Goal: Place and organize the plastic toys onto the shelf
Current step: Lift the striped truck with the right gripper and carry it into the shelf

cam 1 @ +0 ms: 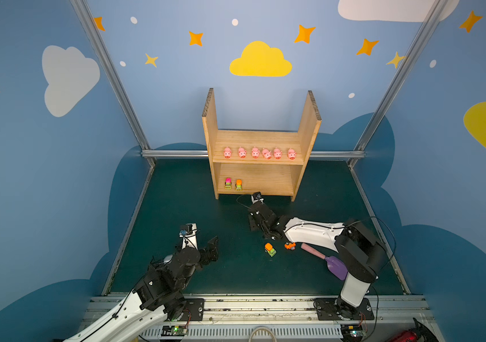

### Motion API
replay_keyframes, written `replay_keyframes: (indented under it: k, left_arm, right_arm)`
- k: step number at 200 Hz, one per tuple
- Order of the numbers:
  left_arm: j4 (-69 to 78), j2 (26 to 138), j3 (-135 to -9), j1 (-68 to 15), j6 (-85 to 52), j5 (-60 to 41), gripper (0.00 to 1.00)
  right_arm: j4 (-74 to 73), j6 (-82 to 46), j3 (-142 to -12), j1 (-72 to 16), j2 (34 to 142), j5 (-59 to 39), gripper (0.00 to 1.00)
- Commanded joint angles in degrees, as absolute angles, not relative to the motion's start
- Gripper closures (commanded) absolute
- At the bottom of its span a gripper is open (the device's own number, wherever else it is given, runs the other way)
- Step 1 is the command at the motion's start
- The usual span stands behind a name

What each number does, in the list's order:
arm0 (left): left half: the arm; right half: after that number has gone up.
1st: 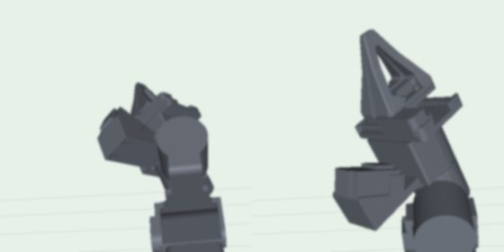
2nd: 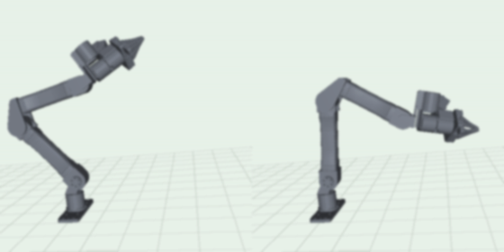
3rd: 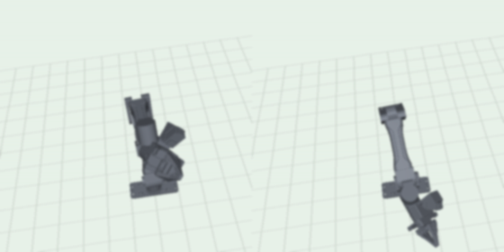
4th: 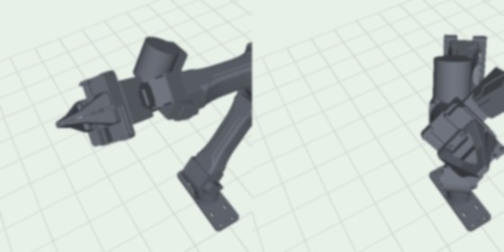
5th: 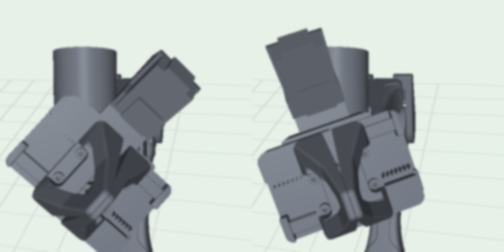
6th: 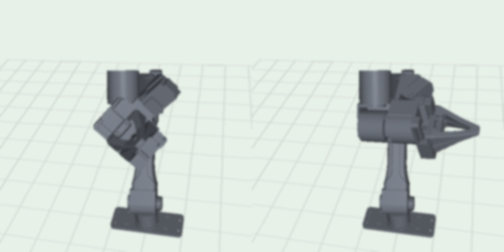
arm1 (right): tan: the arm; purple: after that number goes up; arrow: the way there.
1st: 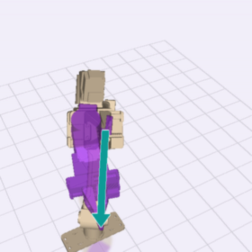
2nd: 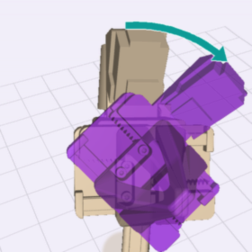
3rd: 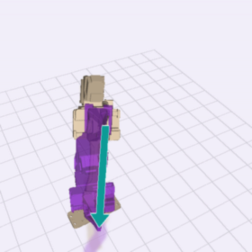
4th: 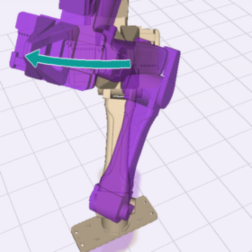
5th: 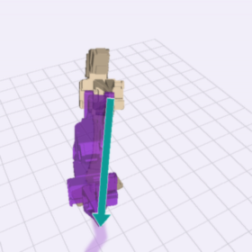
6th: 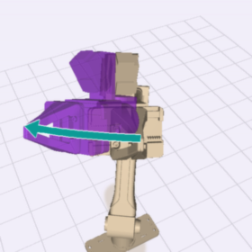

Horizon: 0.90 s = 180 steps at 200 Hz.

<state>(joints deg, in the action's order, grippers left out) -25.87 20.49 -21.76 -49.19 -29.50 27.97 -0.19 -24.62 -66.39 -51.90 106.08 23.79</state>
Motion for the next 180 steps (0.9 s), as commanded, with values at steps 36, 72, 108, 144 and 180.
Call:
replay_keyframes:
  k: [36, 72, 108, 144, 180]
  left_arm:
    - [-24.19, 19.19, -22.59, -49.23, -28.40, 28.48, 0.00]
    - [-23.13, 19.46, -22.37, -49.28, -27.54, 29.00, 0.00]
    - [-22.10, 19.95, -22.15, -49.31, -26.37, 29.88, 0.00]
    - [-21.36, 20.48, -21.89, -49.21, -26.00, 30.41, 0.00]
    - [-21.50, 20.30, -21.88, -49.19, -25.76, 30.59, 0.00]
  right_arm:
    - [0.51, -21.71, -80.84, -47.14, 116.24, 20.63, 0.75]
    - [1.66, -21.28, -88.01, -44.54, 121.08, 19.22, 0.74]
    - [2.21, -21.35, -93.22, -42.24, 124.89, 17.69, 0.73]
    - [3.31, -21.41, -98.29, -41.54, 128.58, 16.90, 0.73]
    - [3.39, -21.93, -101.25, -41.19, 130.97, 17.84, 0.73]
